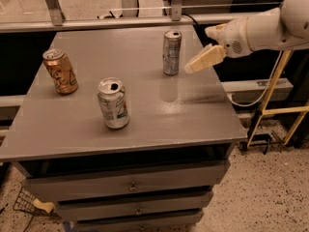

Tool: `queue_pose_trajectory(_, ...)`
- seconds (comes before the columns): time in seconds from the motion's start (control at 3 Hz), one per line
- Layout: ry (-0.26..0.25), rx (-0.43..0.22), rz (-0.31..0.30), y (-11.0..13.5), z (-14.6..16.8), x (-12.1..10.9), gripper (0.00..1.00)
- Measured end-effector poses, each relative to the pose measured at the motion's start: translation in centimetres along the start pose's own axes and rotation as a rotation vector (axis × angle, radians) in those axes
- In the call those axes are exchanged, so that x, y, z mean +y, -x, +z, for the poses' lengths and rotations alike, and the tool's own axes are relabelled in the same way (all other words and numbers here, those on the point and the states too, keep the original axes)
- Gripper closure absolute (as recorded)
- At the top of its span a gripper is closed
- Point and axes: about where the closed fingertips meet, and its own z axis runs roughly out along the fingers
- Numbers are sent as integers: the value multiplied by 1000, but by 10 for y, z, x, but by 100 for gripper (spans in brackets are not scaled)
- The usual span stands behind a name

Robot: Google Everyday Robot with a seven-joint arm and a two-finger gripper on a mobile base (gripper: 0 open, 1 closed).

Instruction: Knock redbull can over

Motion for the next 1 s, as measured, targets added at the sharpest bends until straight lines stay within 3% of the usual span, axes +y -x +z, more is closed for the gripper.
queue_pose_trajectory(0.33, 28, -93, 59, 7, 28, 3, 0)
queue_pose_trajectory(1.0, 50, -259, 108, 26, 69, 10, 0)
